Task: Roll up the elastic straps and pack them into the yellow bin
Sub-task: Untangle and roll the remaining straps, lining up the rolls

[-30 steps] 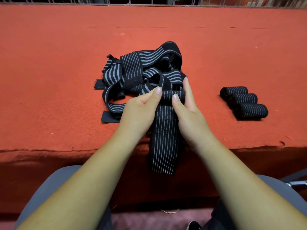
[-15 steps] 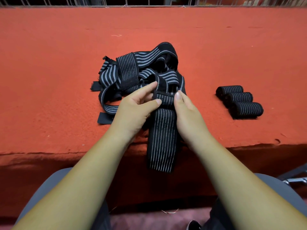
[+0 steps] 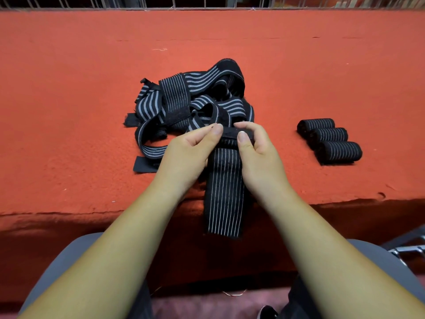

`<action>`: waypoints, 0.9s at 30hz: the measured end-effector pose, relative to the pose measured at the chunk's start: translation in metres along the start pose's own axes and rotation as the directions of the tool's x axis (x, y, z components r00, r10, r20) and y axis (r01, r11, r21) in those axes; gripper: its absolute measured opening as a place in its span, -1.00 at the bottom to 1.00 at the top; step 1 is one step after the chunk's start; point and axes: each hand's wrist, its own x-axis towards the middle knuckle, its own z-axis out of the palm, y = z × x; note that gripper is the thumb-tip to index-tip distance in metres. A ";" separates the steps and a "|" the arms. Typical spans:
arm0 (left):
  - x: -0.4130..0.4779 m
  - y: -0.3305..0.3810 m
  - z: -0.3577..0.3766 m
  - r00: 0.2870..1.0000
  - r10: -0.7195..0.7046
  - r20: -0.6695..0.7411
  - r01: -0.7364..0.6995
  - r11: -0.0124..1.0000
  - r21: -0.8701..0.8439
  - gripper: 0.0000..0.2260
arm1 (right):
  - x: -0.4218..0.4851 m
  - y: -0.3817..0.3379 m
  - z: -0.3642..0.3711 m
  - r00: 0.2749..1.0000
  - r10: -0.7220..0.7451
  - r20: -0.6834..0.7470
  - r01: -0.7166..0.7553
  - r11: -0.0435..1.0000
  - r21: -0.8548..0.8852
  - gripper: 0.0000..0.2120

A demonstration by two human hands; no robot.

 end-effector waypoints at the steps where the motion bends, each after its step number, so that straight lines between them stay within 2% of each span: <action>1: -0.001 0.001 0.001 1.000 0.001 -0.008 -0.001 1.000 0.019 -0.59 | -0.001 0.001 0.000 1.000 -0.003 0.015 0.003 1.000 0.006 -0.77; 5: -0.001 0.003 -0.002 0.999 -0.004 -0.047 0.002 0.999 -0.041 -0.72 | 0.002 0.001 0.000 0.997 0.044 0.070 -0.051 0.994 0.097 -0.71; 9: 0.002 0.003 -0.005 0.999 0.038 -0.012 -0.038 0.996 -0.083 -0.68 | 0.005 -0.001 -0.003 0.981 0.153 0.121 -0.172 0.971 0.165 -0.62; 15: -0.001 0.005 -0.003 0.998 0.048 0.027 -0.044 0.989 -0.143 -0.62 | 0.006 0.001 -0.002 0.973 0.193 0.129 -0.217 0.954 0.207 -0.58; 18: 0.000 0.004 -0.003 1.000 -0.005 -0.005 0.005 0.991 -0.133 -0.68 | 0.008 0.002 0.000 0.977 0.192 0.098 -0.207 0.961 0.181 -0.54; 20: 0.000 -0.001 -0.002 0.999 -0.004 0.046 0.006 0.998 -0.057 -0.72 | 0.008 0.002 0.000 0.979 0.190 0.079 -0.199 0.972 0.126 -0.49; 22: 0.000 -0.005 -0.002 0.996 -0.008 0.090 0.011 0.999 -0.039 -0.69 | 0.008 0.002 -0.002 0.975 0.202 0.089 -0.209 0.974 0.082 -0.42; 27: 0.004 -0.007 -0.002 0.995 0.003 0.100 -0.002 1.000 -0.009 -0.57 | 0.009 0.001 -0.010 0.961 0.226 0.163 -0.231 0.973 0.018 -0.34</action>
